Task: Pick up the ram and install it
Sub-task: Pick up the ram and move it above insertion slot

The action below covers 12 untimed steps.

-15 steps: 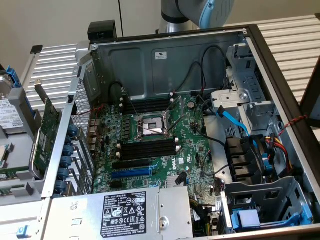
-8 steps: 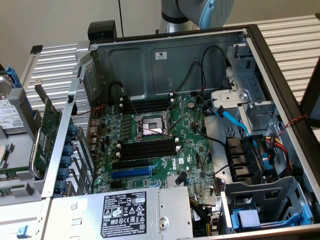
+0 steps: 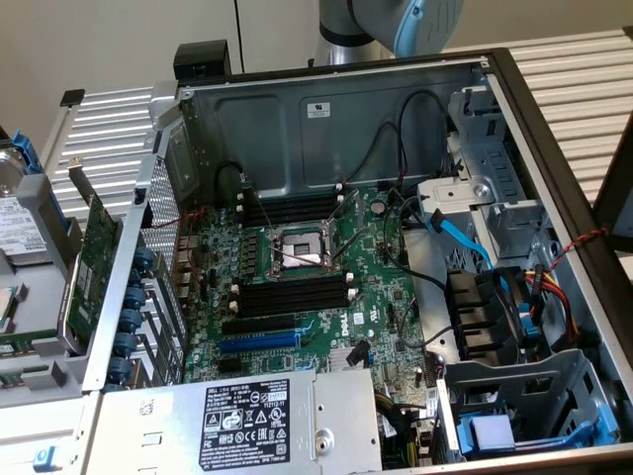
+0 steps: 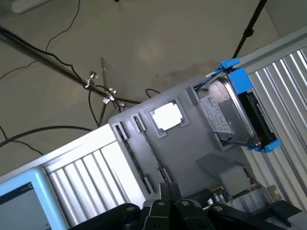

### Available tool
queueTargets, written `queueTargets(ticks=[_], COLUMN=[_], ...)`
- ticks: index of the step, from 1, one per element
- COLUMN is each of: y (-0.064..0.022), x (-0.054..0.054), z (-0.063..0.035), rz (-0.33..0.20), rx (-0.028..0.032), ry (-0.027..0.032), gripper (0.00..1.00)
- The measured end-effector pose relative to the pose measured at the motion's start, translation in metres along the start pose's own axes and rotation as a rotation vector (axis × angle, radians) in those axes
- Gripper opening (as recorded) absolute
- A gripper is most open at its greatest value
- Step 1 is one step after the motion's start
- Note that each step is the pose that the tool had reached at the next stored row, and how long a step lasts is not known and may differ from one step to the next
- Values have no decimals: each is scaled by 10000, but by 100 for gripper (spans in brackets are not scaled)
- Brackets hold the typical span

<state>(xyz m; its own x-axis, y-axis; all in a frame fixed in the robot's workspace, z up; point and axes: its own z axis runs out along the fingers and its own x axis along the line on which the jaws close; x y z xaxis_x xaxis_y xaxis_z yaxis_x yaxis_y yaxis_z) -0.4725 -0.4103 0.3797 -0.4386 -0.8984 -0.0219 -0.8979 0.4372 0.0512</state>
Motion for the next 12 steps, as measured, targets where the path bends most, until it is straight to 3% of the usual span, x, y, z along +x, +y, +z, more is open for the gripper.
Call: queueTargets(ticks=[12], y=[-2], x=[1], z=[26], rz=[-2166], rx=[-48], ry=[111], gripper=[11])
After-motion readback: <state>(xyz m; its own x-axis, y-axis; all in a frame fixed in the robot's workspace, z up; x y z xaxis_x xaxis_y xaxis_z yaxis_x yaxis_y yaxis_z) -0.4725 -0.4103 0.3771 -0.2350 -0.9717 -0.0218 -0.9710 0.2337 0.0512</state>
